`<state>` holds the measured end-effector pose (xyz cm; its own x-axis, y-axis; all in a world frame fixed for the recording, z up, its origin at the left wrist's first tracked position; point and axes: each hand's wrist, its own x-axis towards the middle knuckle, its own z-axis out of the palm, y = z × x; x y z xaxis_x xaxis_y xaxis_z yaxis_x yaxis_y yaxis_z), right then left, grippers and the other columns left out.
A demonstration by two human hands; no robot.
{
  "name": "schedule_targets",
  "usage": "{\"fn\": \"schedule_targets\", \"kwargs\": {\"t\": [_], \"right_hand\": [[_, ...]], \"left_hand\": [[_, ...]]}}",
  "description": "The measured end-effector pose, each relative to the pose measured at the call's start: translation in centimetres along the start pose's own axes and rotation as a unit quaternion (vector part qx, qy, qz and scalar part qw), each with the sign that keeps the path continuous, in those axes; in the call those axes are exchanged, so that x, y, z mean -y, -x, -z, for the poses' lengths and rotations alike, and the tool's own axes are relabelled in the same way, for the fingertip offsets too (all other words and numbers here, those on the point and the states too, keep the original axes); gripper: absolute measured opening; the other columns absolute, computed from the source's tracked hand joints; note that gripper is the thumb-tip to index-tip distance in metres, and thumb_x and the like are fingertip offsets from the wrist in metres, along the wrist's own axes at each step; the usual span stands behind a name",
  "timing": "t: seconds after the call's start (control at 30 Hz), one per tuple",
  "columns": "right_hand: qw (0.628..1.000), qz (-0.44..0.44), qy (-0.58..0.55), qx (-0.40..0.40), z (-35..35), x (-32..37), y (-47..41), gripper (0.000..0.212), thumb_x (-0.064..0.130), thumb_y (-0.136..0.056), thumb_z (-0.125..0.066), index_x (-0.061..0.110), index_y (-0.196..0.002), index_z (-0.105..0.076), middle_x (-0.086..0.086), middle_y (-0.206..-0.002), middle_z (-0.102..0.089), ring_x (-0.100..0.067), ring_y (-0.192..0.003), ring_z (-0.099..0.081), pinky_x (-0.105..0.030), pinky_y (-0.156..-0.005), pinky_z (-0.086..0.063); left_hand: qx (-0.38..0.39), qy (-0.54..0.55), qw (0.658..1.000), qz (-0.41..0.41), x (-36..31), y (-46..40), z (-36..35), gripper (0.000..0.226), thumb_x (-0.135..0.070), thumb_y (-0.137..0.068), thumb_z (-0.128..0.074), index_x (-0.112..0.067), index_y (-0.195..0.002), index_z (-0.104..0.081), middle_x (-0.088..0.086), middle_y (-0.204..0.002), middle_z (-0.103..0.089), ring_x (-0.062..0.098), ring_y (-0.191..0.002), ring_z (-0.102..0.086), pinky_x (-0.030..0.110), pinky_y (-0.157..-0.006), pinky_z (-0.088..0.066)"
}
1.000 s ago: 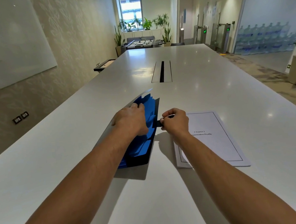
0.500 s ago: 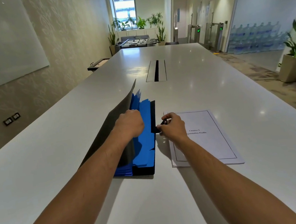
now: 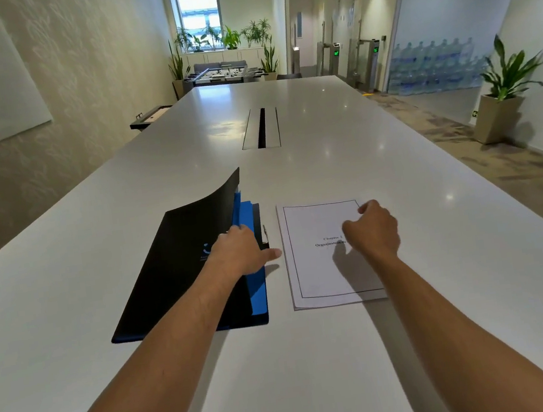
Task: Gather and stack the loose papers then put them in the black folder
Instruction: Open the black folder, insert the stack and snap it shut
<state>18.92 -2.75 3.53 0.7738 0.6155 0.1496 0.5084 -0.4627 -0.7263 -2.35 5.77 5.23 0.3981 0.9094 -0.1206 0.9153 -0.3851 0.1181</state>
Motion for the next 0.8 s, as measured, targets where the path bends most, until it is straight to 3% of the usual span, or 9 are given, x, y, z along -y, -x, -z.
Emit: {"fn": "schedule_targets", "kwargs": {"t": [0.17,0.27,0.43,0.6,0.8], "right_hand": [[0.991,-0.086,0.099,0.035,2.1,-2.6,-1.0,0.044,0.026,-0.073,-0.062,0.008,-0.112,-0.052,-0.015,-0.114,-0.057,-0.037,-0.112,-0.048,-0.044,-0.09,-0.042],[0.985,-0.107,0.098,0.091,2.4,-2.9,-1.1,0.032,0.031,-0.075,-0.065,0.01,-0.095,-0.053,-0.013,-0.102,-0.059,-0.035,-0.101,-0.053,-0.04,-0.084,-0.045],[0.982,-0.081,0.116,0.122,2.3,-2.5,-1.3,0.031,0.037,-0.077,-0.063,0.01,-0.088,-0.057,-0.009,-0.093,-0.059,-0.034,-0.094,-0.058,-0.034,-0.076,-0.045],[0.987,-0.082,0.074,0.113,2.7,-2.7,-2.0,0.027,0.034,-0.076,-0.066,0.014,-0.066,-0.053,-0.002,-0.071,-0.054,-0.024,-0.066,-0.052,-0.031,-0.066,-0.041],[0.986,-0.12,-0.03,0.11,3.2,-3.7,-3.1,0.03,0.029,-0.082,-0.065,0.011,-0.067,-0.047,-0.004,-0.071,-0.052,-0.024,-0.071,-0.052,-0.034,-0.07,-0.043]], "left_hand": [[0.006,-0.026,1.0,0.002,-0.4,-0.7,-1.2,0.118,-0.089,-0.06,-0.053,-0.003,-0.14,-0.036,0.015,-0.137,-0.047,0.032,-0.118,-0.05,0.04,-0.092,-0.045],[0.008,-0.032,0.999,-0.001,-0.7,-0.9,-2.0,0.117,-0.09,-0.055,-0.055,-0.003,-0.133,-0.043,0.013,-0.131,-0.05,0.028,-0.11,-0.053,0.038,-0.086,-0.047],[-0.011,-0.073,0.997,-0.006,-1.0,-0.9,-2.5,0.112,-0.09,-0.056,-0.055,-0.006,-0.13,-0.046,0.012,-0.124,-0.053,0.027,-0.106,-0.055,0.035,-0.079,-0.047],[-0.011,-0.093,0.996,-0.014,-1.0,-1.0,-2.5,0.103,-0.089,-0.057,-0.054,-0.008,-0.12,-0.053,0.009,-0.109,-0.054,0.024,-0.095,-0.055,0.034,-0.072,-0.047],[-0.001,-0.101,0.994,-0.027,-1.1,-1.2,-2.2,0.086,-0.089,-0.057,-0.054,-0.013,-0.096,-0.052,0.003,-0.084,-0.051,0.018,-0.077,-0.054,0.03,-0.061,-0.043]]}}
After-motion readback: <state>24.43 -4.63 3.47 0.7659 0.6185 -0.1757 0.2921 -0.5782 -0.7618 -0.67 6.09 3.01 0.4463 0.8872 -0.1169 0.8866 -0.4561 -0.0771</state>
